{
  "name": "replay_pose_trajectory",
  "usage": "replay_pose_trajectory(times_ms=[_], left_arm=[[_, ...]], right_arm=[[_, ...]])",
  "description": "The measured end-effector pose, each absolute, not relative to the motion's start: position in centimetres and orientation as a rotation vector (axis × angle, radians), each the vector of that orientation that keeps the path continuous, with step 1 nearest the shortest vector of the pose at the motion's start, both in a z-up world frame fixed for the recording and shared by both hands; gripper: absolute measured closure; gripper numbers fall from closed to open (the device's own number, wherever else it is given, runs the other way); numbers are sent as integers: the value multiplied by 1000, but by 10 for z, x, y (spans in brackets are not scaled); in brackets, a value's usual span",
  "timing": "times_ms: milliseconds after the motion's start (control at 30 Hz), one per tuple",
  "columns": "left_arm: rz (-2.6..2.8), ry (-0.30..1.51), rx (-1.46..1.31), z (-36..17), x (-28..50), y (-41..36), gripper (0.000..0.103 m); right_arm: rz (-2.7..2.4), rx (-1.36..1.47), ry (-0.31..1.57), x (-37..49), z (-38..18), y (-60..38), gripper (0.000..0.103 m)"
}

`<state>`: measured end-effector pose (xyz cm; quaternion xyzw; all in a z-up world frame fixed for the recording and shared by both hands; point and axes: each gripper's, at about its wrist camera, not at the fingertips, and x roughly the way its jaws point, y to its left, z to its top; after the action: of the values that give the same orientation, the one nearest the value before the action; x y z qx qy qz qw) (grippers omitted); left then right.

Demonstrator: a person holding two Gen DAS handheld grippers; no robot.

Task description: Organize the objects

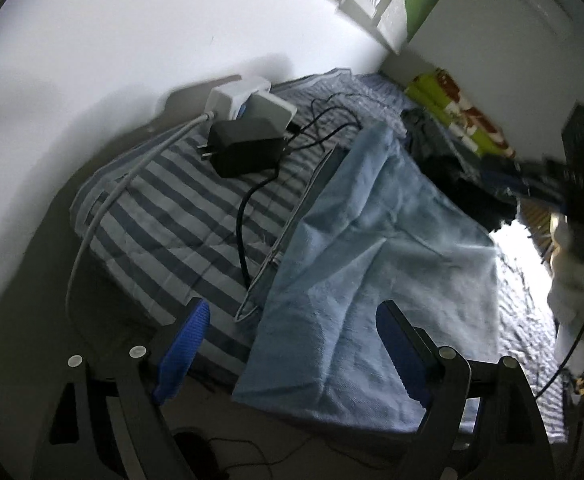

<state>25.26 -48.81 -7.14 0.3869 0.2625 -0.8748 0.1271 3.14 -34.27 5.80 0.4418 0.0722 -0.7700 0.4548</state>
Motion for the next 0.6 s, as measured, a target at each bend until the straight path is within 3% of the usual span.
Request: replay_pose_trajectory(times_ms=[133, 267, 400, 467, 600], left_arm=[[-2550, 722, 1162, -77, 245, -482, 25], [-2551, 691, 1185, -80, 243, -480, 27], [-2532, 672, 1187, -84, 244, -484, 51], [-2531, 680, 1187, -84, 246, -485, 64], [-2535, 674, 1168, -80, 247, -486, 78]], right_arm=[[-1798, 1043, 293, 38, 50, -395, 67], [-1786, 1026, 394, 48, 36, -442, 67], [-1804, 1049, 534, 48, 17, -471, 68], [-1785, 1043, 565, 50, 12, -476, 84], [-1800, 1024, 575, 47, 17, -481, 95]])
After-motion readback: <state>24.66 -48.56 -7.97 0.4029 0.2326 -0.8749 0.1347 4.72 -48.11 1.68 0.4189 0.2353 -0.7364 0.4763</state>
